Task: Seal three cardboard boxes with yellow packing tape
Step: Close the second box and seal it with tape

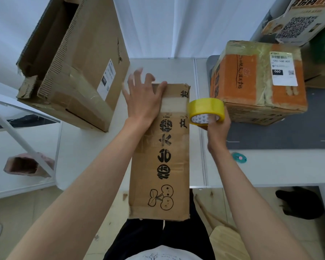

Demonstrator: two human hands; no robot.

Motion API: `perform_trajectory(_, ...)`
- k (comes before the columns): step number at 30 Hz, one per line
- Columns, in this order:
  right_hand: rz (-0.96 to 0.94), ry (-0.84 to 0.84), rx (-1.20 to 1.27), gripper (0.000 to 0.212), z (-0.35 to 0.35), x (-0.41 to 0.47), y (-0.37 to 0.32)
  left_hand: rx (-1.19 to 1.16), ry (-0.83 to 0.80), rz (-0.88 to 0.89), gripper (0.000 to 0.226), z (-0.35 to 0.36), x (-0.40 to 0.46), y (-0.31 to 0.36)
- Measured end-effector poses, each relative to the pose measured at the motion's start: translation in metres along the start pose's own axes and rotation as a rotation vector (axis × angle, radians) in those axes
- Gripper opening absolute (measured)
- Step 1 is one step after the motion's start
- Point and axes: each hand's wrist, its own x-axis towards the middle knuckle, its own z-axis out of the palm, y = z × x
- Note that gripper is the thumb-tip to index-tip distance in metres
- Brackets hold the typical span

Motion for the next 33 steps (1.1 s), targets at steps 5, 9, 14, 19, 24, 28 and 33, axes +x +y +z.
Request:
perform_trajectory(5, 0.284, 0.052, 0.245, 0.035, 0.020, -0.004, 0.016, 0.085, -0.112, 0.458, 0.082, -0.002, -0.029, 0.013)
perform_trajectory(9, 0.432, -0.090, 0.267, 0.032, 0.030, -0.011, 0.018, 0.041, -0.085, 0.296, 0.103, -0.007, -0.027, 0.006)
perform_trajectory(14, 0.516, -0.361, 0.167, 0.012, 0.039, -0.019, 0.015, -0.046, -0.067, 0.252, 0.094, -0.012, -0.023, -0.009)
perform_trajectory(19, 0.457, -0.422, 0.042, 0.048, 0.040, -0.017, 0.020, -0.097, -0.037, 0.243, 0.089, -0.015, -0.024, -0.014)
perform_trajectory(24, 0.461, -0.489, 0.052, 0.029, 0.038, -0.019, 0.024, -0.088, -0.044, 0.247, 0.089, -0.014, -0.024, -0.006)
perform_trajectory(28, 0.473, -0.498, 0.012, 0.060, 0.029, -0.017, 0.030, -0.033, -0.047, 0.273, 0.089, -0.007, -0.026, 0.008)
perform_trajectory(33, 0.463, -0.559, -0.020, 0.086, 0.023, -0.015, 0.033, -0.032, -0.027, 0.271, 0.088, -0.005, -0.026, 0.008)
